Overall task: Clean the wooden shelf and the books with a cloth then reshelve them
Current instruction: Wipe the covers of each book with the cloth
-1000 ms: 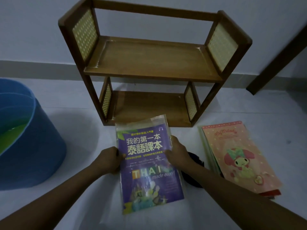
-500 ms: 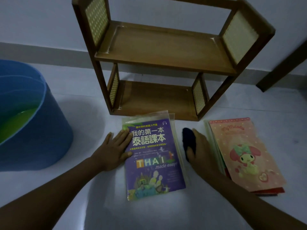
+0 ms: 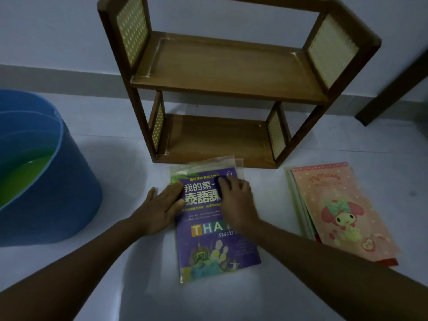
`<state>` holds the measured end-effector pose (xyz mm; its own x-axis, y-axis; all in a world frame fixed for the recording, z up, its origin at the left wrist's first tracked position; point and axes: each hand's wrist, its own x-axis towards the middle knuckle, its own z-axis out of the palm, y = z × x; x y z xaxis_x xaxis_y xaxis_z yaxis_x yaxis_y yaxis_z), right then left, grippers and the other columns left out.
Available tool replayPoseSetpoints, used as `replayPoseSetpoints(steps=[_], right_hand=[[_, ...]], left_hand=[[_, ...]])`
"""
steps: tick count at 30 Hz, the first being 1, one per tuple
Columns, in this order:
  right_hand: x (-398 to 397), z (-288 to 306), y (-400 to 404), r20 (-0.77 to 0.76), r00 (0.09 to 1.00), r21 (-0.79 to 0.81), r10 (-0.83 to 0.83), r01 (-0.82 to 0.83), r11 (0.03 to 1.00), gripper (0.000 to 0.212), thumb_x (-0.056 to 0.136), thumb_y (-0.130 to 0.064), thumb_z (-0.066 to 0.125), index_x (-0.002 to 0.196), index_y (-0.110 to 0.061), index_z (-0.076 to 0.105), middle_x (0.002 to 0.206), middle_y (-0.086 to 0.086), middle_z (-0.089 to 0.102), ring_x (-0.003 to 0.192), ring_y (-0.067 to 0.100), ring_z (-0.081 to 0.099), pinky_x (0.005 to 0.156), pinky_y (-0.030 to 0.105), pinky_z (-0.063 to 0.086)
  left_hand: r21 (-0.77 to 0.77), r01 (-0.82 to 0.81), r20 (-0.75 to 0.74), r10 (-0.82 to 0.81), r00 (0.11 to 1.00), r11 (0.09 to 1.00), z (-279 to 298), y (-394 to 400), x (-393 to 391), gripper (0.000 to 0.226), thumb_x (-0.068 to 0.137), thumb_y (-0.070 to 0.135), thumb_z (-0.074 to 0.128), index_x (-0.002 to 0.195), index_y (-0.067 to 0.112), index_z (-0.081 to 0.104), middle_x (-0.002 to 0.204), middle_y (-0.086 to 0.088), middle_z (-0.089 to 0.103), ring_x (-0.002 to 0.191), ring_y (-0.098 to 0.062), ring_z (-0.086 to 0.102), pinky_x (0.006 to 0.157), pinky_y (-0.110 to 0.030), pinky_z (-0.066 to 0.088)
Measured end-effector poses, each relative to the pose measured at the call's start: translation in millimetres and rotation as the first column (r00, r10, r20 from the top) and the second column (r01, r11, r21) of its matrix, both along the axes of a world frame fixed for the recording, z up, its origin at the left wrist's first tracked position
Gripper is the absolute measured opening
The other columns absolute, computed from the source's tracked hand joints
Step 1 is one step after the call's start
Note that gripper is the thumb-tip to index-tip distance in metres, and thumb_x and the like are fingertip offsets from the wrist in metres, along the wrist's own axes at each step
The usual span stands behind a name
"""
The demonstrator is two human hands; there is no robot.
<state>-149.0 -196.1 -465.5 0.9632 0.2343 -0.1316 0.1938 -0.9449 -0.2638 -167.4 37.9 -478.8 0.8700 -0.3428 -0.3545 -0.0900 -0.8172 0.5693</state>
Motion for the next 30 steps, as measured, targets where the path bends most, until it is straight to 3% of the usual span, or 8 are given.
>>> replayPoseSetpoints(steps=[4, 6, 9, 11, 15, 19, 26, 30], right_hand=[[-70, -2, 43, 0.044, 0.728, 0.080, 0.685, -0.686, 0.724, 0.057, 0.082, -0.017, 0.053, 0.137, -0.020, 0.038, 0.137, 0.008, 0.044, 0.114, 0.034, 0.045, 0.098, 0.046, 0.035], [-43, 4, 39, 0.091, 0.621, 0.072, 0.779, -0.784, 0.616, 0.052, 0.083, -0.012, 0.050, 0.134, -0.020, 0.046, 0.134, 0.006, 0.051, 0.115, 0.031, 0.046, 0.099, 0.042, 0.036], [27, 7, 16, 0.045, 0.950, 0.076, 0.309, -0.312, 0.947, 0.059, 0.082, -0.008, 0.056, 0.139, -0.021, 0.044, 0.141, 0.007, 0.047, 0.125, 0.032, 0.042, 0.102, 0.046, 0.039], [47, 7, -3, -0.032, 0.999, 0.037, -0.005, 0.006, 0.999, 0.057, 0.087, -0.015, 0.056, 0.141, -0.021, 0.038, 0.145, 0.008, 0.040, 0.128, 0.035, 0.037, 0.103, 0.048, 0.038], [-41, -7, 16, 0.086, 0.943, 0.020, 0.322, -0.324, 0.946, 0.055, 0.081, -0.021, 0.029, 0.135, -0.020, 0.041, 0.136, 0.010, 0.046, 0.112, 0.040, 0.048, 0.094, 0.050, 0.043], [-94, -13, -6, 0.100, 0.768, 0.104, 0.633, -0.641, 0.761, 0.054, 0.080, -0.020, 0.046, 0.134, -0.025, 0.043, 0.136, 0.000, 0.049, 0.114, 0.027, 0.048, 0.102, 0.036, 0.036], [-36, -11, -114, -0.043, 0.999, 0.000, -0.022, 0.022, 1.000, 0.061, 0.075, -0.012, 0.054, 0.135, -0.021, 0.048, 0.130, 0.006, 0.052, 0.103, 0.033, 0.052, 0.085, 0.042, 0.047], [-47, 9, -138, -0.200, 0.978, -0.056, -0.052, 0.041, 0.998, 0.067, 0.089, -0.055, 0.034, 0.148, -0.023, 0.030, 0.153, 0.007, 0.027, 0.134, 0.036, 0.033, 0.108, 0.045, 0.032]], left_hand=[[-0.208, -0.147, -0.033, 0.144, 0.989, 0.967, 7, -10, 9, 0.084, 0.074, 0.084, 0.001, 0.145, 0.039, -0.002, 0.150, 0.021, 0.015, 0.142, -0.004, 0.014, 0.117, -0.035, -0.009], [-0.256, -0.190, -0.066, 0.180, 0.982, 0.948, 11, -17, 11, 0.076, 0.076, 0.080, 0.001, 0.139, 0.040, -0.009, 0.142, 0.025, 0.013, 0.139, -0.001, 0.014, 0.118, -0.035, -0.007], [-0.271, -0.174, -0.103, 0.151, 0.983, 0.947, 6, -12, 8, 0.103, 0.056, 0.095, -0.003, 0.141, 0.038, -0.015, 0.138, 0.030, 0.009, 0.131, 0.006, 0.015, 0.117, -0.035, -0.007], [-0.265, -0.155, -0.095, 0.134, 0.986, 0.952, 0, -5, 3, 0.107, 0.055, 0.097, -0.003, 0.143, 0.039, -0.015, 0.138, 0.033, 0.008, 0.133, 0.006, 0.016, 0.118, -0.037, -0.007], [-0.211, -0.143, -0.039, 0.138, 0.990, 0.967, -6, -5, 3, 0.096, 0.060, 0.095, 0.000, 0.143, 0.045, -0.004, 0.148, 0.027, 0.017, 0.139, -0.001, 0.020, 0.118, -0.039, -0.004], [0.087, 0.020, 0.116, -0.030, 0.993, 0.996, -24, -6, 4, 0.100, 0.076, 0.085, 0.012, 0.152, 0.022, -0.008, 0.161, -0.001, 0.011, 0.148, -0.017, 0.010, 0.119, -0.048, -0.002], [0.207, 0.022, 0.032, -0.029, 0.999, 0.978, -11, 2, -6, 0.126, 0.055, 0.097, 0.008, 0.150, 0.017, -0.014, 0.162, -0.005, -0.001, 0.147, -0.016, -0.003, 0.118, -0.047, -0.005], [0.469, 0.107, -0.001, -0.120, 0.993, 0.877, 14, -16, -6, 0.101, 0.084, 0.070, 0.039, 0.151, 0.013, -0.011, 0.161, -0.006, -0.009, 0.145, -0.015, -0.012, 0.118, -0.051, -0.005]])
